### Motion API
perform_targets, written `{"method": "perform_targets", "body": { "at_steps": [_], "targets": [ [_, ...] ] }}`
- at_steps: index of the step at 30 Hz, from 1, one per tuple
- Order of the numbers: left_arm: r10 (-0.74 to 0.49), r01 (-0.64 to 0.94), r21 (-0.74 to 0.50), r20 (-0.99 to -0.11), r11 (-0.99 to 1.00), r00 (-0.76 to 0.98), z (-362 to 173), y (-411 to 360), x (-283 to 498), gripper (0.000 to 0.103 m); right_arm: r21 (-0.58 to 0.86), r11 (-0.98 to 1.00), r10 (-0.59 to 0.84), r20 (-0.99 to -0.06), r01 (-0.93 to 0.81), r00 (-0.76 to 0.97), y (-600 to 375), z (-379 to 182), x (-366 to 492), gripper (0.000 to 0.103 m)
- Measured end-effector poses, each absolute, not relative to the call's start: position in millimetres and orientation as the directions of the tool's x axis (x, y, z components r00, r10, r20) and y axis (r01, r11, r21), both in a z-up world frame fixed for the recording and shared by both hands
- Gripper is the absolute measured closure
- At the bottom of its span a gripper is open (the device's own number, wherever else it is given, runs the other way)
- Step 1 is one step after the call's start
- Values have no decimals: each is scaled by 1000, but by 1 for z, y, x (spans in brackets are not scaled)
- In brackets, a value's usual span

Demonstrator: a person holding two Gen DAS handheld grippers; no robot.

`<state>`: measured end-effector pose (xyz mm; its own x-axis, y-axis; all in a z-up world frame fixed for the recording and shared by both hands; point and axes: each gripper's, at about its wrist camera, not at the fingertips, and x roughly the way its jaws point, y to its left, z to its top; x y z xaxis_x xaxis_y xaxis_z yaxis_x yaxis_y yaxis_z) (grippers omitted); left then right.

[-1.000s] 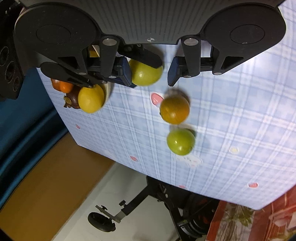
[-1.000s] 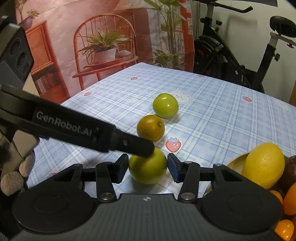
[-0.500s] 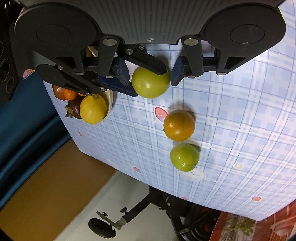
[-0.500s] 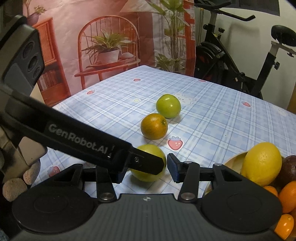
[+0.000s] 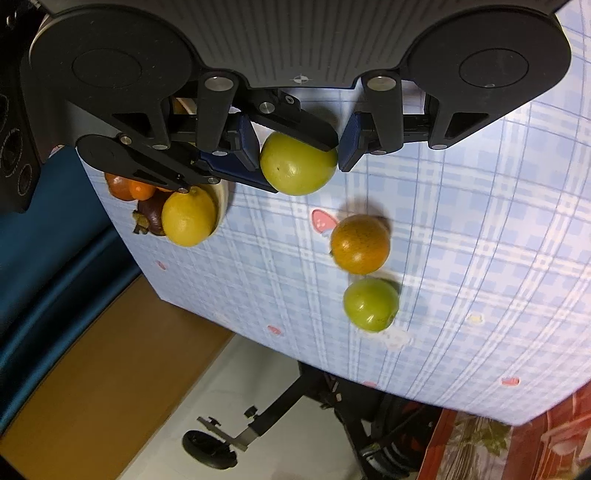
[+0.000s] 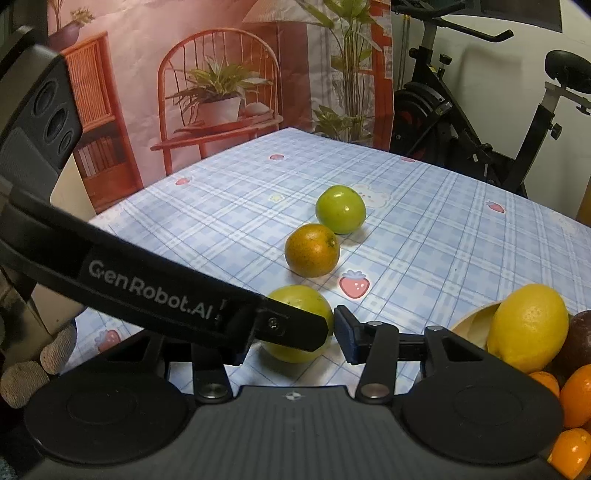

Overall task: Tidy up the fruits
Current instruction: 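Close the left gripper around the yellow-green apple and lift it, then carry the yellow-green apple onto the cream plate and open the left gripper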

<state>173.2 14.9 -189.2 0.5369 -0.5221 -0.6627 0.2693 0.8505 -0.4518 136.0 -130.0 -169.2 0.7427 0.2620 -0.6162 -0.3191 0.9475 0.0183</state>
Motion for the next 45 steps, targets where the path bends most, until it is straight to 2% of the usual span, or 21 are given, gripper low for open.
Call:
{"method": "perform_targets", "body": {
  "at_steps": [10, 13, 23, 32, 38, 45],
  "targets": [
    [-547, 376, -397, -601, 837, 583, -149, -15, 157, 55, 62, 964, 253, -527, -260, 811, -155, -140, 107, 55],
    [-545, 411, -360, -611, 837, 574, -142, -34, 156, 59, 92, 970, 242, -507, -227, 828, -170, -135, 97, 55],
    [-584, 550, -284, -636, 785, 505, -129, -99, 150, 58, 171, 979, 177, -446, -111, 877, -221, -121, 51, 55],
    [-607, 626, -269, -674, 732, 420, -146, -140, 146, 58, 238, 971, 118, -481, 0, 869, -263, -132, 22, 55],
    [-625, 665, -260, -675, 700, 393, -145, -159, 147, 58, 235, 971, 70, -465, 47, 883, -272, -127, 10, 55],
    [-626, 714, -232, -695, 661, 353, -157, -186, 142, 59, 246, 961, 13, -501, 127, 865, -286, -137, -4, 55]
  ]
}}
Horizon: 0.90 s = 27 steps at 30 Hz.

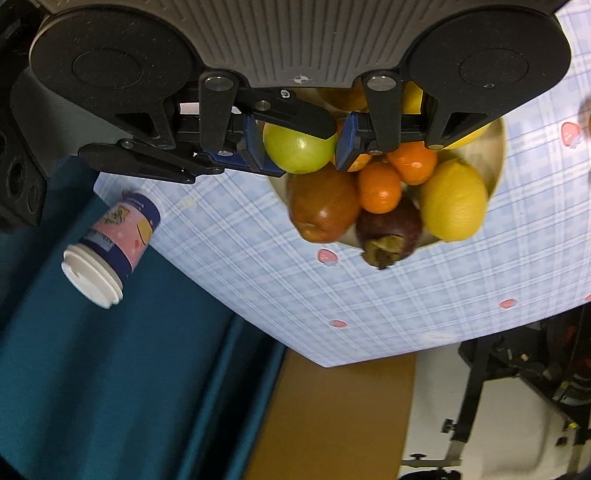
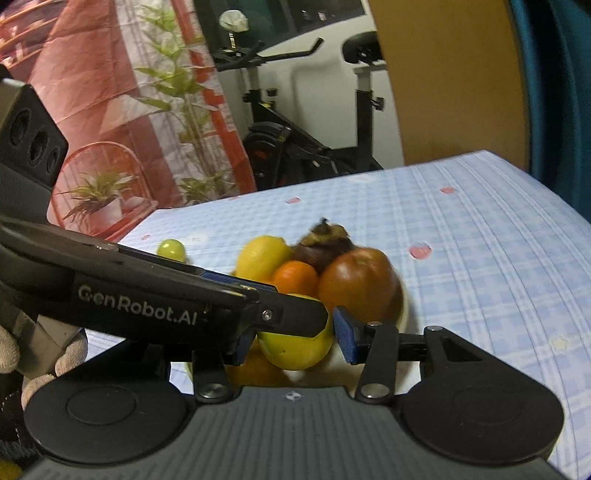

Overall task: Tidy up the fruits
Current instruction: 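Carry the yellow-green apple onto the cream plate and open the left gripper, then move the left gripper to the brown-orange fruit on the table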

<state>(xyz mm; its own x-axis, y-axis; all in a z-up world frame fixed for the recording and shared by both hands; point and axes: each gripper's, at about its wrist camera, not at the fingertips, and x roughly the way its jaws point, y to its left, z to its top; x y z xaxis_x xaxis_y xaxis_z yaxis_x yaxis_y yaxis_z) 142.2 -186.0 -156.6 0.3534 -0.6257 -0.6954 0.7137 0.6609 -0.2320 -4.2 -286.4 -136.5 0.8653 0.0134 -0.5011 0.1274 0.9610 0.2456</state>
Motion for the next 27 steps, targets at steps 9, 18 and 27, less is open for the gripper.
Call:
{"method": "perform_targets", "body": {
  "at_steps": [9, 18, 27],
  "targets": [
    [-629, 718, -235, -697, 655, 346, -162, -189, 141, 59, 295, 943, 28, -526, 151, 850, -297, -144, -3, 55],
    [-640, 668, -266, -653, 695, 406, -152, -166, 148, 59, 293, 939, 15, -558, 180, 830, -299, -149, 1, 54],
    [-586, 512, -316, -603, 799, 542, -131, -95, 178, 59, 241, 958, -8, -516, 154, 856, -290, -137, 1, 53]
  ]
}}
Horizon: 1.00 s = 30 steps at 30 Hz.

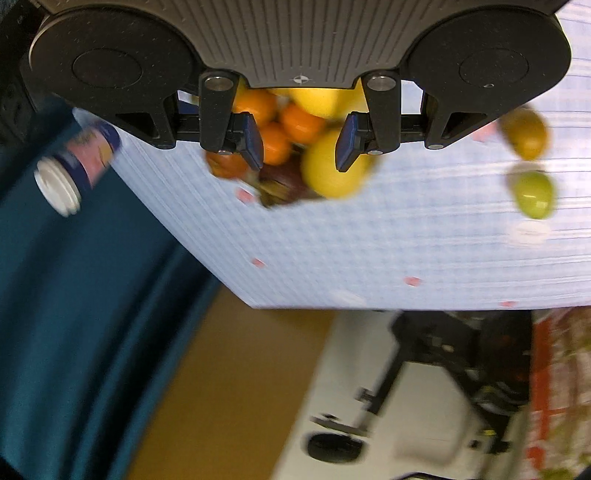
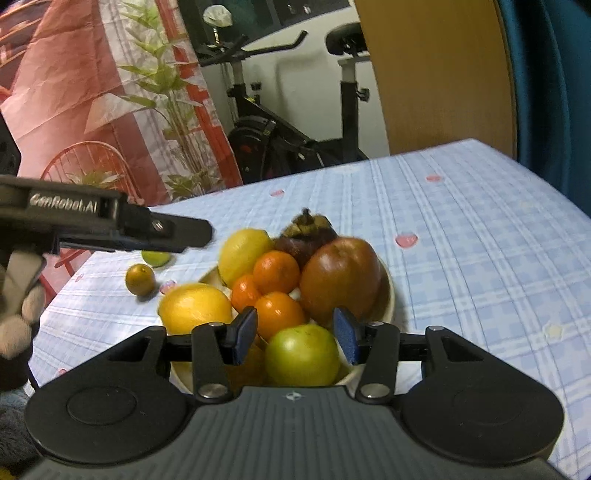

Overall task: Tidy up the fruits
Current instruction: 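Move the left gripper to the brown-orange fruit on the table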

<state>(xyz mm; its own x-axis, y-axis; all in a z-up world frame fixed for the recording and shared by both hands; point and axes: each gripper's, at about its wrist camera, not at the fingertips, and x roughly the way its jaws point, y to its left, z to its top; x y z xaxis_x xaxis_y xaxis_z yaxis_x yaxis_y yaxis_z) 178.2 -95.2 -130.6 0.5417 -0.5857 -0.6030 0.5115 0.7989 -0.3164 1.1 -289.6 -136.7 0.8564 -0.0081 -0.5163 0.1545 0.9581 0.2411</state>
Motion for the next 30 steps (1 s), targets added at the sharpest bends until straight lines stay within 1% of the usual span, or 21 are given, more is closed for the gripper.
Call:
{"method": "perform_targets", "body": {
  "at_steps": [4, 9, 16, 22, 25, 30],
  "targets": [
    [-537, 443, -312, -590, 841, 603, -120, -55, 193, 59, 211, 970, -1, -497, 122, 868, -281, -127, 6, 53],
    [-456, 377, -261, -588, 889, 668, -103, -5, 212, 59, 176, 982, 23, -488, 73, 872, -269, -116, 27, 53],
    [-388, 328, -214, -604, 920, 696, -92, 39, 237, 57, 150, 988, 106, -491, -36, 865, -240, -107, 74, 53],
    [-406, 349, -223, -648, 910, 645, -111, 52, 245, 56, 119, 981, 191, -516, -151, 835, -201, -113, 119, 53],
    [-429, 350, -259, -664, 900, 613, -130, 59, 245, 52, 96, 971, 237, -546, -221, 803, -176, -122, 142, 53],
    [-466, 334, -327, -683, 884, 563, -155, 62, 243, 52, 12, 941, 276, -610, -340, 743, -137, -141, 175, 54]
  ]
}}
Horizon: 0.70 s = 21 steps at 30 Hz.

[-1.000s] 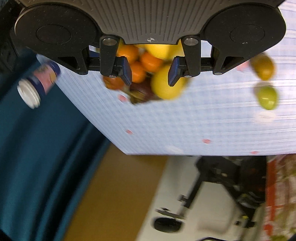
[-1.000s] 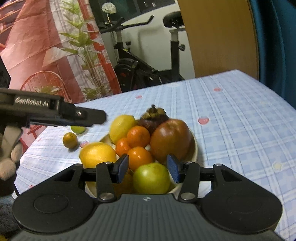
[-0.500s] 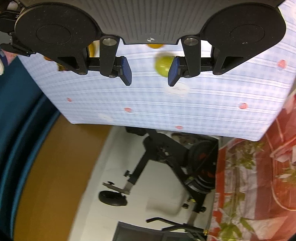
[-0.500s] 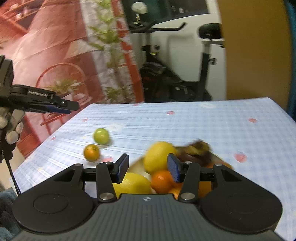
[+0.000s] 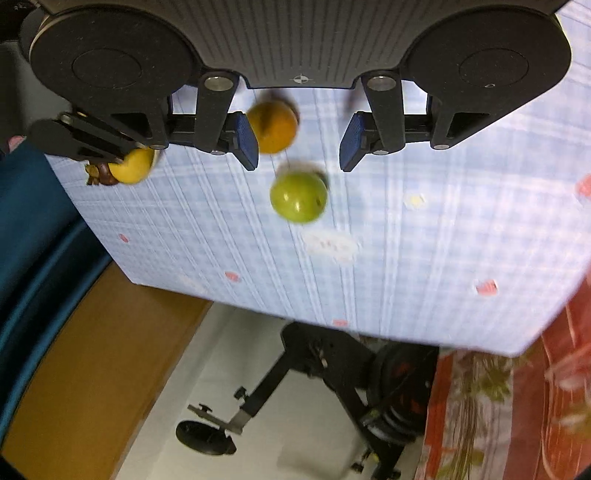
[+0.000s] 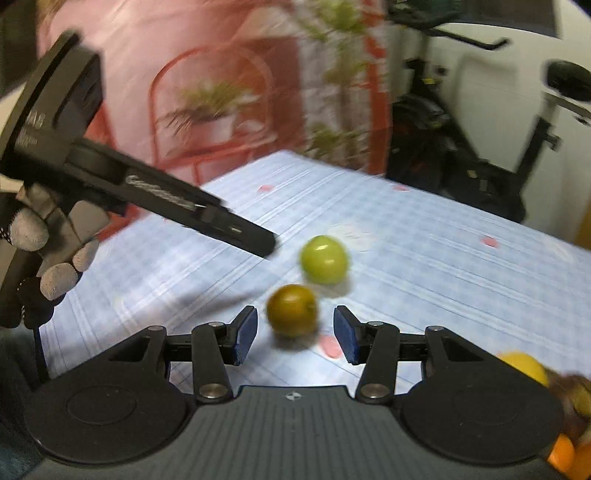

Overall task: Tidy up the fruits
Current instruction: 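Move the left gripper to the brown-orange fruit on the table, then close the left gripper around the brown-orange fruit and lift it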

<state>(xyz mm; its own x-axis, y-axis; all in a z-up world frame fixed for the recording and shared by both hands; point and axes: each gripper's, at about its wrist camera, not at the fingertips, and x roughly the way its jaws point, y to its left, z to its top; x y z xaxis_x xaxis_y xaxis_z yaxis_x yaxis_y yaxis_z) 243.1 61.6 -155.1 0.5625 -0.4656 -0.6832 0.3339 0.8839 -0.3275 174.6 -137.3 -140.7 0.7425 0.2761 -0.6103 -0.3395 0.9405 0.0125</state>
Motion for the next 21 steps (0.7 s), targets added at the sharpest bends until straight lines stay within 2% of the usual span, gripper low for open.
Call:
{"method": "perform_targets", "body": {
  "at_steps": [11, 21],
  "targets": [
    [-525, 377, -371, -681, 849, 511, -178, 51, 252, 52, -11, 940, 246, -672, -342, 699, -129, -165, 215, 54],
    [-571, 382, -428, -671, 819, 473, -196, 51, 256, 51, 13, 942, 253, -685, -336, 683, -127, -171, 222, 54]
  ]
}}
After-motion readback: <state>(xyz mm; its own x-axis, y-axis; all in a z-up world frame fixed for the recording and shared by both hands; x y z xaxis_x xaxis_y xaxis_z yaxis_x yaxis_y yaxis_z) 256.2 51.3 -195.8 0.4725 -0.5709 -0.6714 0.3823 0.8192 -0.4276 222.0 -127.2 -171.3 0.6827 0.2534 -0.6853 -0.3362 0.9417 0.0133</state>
